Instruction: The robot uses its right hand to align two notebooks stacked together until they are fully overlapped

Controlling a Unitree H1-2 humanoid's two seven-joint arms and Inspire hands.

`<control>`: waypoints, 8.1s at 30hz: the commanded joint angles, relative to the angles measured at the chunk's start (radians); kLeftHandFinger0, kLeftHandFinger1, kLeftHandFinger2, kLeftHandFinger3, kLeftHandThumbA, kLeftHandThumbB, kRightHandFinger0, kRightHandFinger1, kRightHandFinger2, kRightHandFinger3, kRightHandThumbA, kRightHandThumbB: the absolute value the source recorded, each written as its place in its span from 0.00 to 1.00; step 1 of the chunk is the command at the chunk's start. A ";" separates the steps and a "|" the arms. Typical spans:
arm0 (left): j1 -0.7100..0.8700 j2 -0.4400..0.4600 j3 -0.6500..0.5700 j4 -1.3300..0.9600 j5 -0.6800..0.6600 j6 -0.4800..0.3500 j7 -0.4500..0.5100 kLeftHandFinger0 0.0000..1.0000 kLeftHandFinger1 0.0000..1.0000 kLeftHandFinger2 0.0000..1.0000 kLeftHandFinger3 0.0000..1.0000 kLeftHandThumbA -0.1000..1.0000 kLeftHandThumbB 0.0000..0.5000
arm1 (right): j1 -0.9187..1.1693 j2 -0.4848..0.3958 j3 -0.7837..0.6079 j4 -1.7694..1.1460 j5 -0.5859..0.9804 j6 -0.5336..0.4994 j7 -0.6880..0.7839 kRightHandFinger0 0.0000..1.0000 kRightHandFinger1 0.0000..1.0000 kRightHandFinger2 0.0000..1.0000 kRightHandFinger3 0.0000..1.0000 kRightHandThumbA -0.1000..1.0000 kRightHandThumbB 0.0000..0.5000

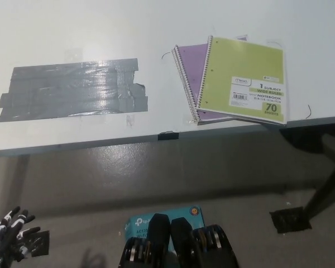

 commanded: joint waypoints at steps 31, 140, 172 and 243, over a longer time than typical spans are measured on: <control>-0.026 0.083 -0.089 -0.057 -0.020 0.017 0.056 0.65 0.68 0.78 1.00 0.71 0.09 | -0.929 0.202 0.102 0.016 -0.859 0.082 0.138 1.00 1.00 1.00 1.00 0.88 0.69; -0.114 0.046 -0.243 -0.084 0.000 0.017 -0.002 0.69 0.78 0.87 1.00 1.00 0.53 | -0.826 0.270 0.638 0.731 -0.800 0.043 -0.011 1.00 1.00 1.00 1.00 1.00 0.77; -0.111 0.030 -0.229 -0.092 0.039 0.017 -0.053 0.62 0.72 0.87 1.00 1.00 0.66 | -0.896 0.388 0.333 0.776 -1.063 0.082 -0.153 1.00 1.00 1.00 1.00 1.00 0.66; -0.116 0.014 -0.206 -0.076 0.072 0.012 -0.130 0.61 0.73 0.91 1.00 1.00 0.86 | -0.787 0.201 0.633 0.663 -0.845 -0.169 0.079 1.00 1.00 1.00 1.00 1.00 0.75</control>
